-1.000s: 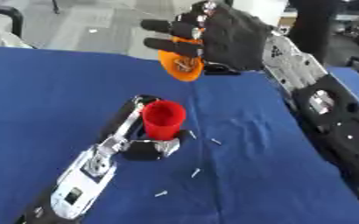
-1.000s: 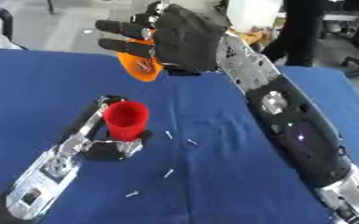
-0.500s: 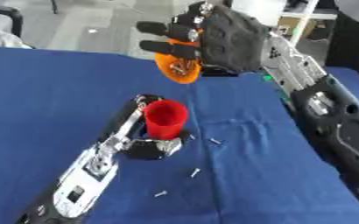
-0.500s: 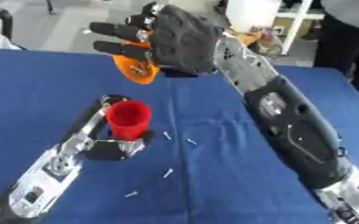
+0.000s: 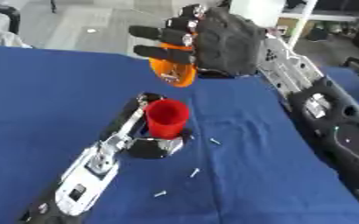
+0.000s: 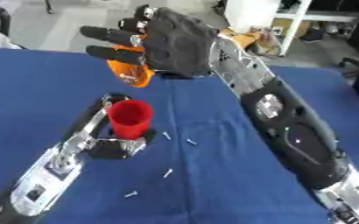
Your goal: Pour the contents of one cup into another cup.
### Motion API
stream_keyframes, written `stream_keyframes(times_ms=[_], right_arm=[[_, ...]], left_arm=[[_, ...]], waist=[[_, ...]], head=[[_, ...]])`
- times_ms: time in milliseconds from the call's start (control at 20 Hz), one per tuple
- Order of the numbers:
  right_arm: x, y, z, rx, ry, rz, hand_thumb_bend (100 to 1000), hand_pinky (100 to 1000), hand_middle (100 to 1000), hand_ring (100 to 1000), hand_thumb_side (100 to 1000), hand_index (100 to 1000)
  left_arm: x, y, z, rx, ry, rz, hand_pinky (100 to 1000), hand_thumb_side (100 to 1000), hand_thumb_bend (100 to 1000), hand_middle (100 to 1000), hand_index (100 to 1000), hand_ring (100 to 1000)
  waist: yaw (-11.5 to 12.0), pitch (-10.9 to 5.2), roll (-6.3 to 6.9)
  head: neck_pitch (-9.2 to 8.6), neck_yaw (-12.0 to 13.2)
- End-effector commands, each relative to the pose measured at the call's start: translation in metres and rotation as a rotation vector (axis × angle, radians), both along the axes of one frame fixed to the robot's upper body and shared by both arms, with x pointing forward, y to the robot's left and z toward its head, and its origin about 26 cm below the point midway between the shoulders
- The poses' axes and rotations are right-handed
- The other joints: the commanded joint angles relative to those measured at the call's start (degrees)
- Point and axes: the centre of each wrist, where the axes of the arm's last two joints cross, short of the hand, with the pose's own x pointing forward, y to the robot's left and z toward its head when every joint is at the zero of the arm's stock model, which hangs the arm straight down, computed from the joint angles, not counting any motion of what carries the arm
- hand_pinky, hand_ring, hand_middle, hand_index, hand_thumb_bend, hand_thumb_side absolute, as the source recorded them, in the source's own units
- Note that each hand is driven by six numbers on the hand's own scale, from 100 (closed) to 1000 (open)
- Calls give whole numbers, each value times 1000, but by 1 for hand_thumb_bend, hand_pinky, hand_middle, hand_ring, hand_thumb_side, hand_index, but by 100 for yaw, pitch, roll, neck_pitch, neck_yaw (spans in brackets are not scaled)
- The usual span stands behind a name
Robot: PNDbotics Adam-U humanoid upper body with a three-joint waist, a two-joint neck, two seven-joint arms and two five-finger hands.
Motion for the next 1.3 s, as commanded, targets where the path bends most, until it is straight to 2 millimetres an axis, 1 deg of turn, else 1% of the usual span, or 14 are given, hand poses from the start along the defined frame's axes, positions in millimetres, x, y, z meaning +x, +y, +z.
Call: stream_keyframes(times_ms=[50, 1300], right_arm=[[-1, -3, 12, -29, -19, 153, 100, 556, 898, 331, 100, 923], [2, -5, 10, -29, -19, 143, 100, 558, 895, 325, 100, 920]], left_arm=[[2, -4, 11, -12, -29, -12, 100, 338, 100, 328, 618, 255], [2, -4, 14, -14, -32, -13, 100, 336, 100, 331, 621, 258]], waist=[[-13, -91, 15], [14, -97, 48]], head=[[-53, 20], [-50, 11]])
